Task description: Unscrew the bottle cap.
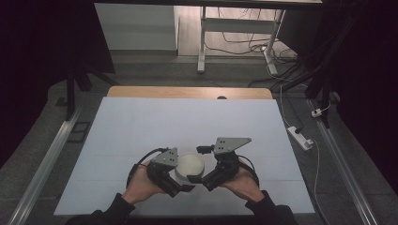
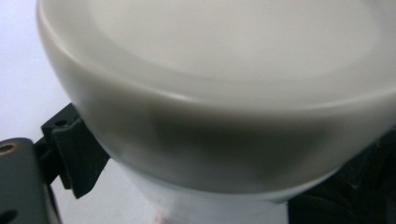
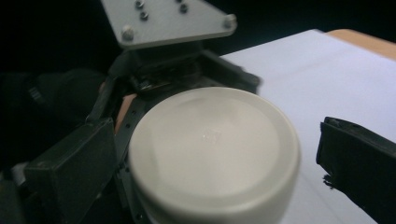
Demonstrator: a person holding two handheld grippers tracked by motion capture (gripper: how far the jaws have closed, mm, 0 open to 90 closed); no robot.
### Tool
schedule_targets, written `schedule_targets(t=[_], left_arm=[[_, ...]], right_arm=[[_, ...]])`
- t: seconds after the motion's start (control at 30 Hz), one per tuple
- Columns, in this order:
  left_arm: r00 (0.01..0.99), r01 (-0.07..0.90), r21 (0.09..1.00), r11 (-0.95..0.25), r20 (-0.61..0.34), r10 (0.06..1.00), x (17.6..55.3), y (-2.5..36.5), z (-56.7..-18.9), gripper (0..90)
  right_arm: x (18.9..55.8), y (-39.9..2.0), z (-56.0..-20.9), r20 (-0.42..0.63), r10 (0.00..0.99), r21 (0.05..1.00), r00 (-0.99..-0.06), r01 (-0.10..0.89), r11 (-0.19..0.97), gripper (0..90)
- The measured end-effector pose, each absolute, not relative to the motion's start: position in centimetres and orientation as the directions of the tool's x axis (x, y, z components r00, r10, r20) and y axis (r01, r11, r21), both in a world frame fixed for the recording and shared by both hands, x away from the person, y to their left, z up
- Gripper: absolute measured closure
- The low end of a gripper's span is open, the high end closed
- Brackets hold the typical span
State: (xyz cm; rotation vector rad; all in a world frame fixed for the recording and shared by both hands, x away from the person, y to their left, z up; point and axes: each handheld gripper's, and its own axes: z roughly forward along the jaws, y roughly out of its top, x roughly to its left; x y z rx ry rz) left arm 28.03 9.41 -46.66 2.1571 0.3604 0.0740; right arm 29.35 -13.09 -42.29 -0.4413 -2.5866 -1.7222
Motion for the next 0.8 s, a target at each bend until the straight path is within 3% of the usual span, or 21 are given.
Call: schedule_targets(t=[0.17,0.4,0.6,0.8], left_arm=[[0.923,0.274,0.801,-0.532,-0.064,0.38,27.9,9.2,-46.6,7.5],[0.902,0.292,0.798,-0.527,-0.046,0.43,27.4,8.4,-46.4,7.5],[0.9,0.286,0.799,-0.528,-0.035,0.434,27.1,8.0,-46.2,7.5],[0.925,0.253,0.799,-0.546,-0.033,0.38,27.2,8.2,-46.2,7.5]], right_arm=[[28.6,-12.2,-42.4,0.112,0.341,0.89,-0.933,0.247,0.383,0.0],[28.2,-11.4,-42.9,0.074,0.43,0.89,-0.9,0.255,0.379,0.0],[27.8,-11.0,-43.1,0.06,0.436,0.898,-0.898,0.239,0.37,7.0],[27.8,-11.2,-42.9,0.064,0.401,0.895,-0.914,0.231,0.383,7.8]])
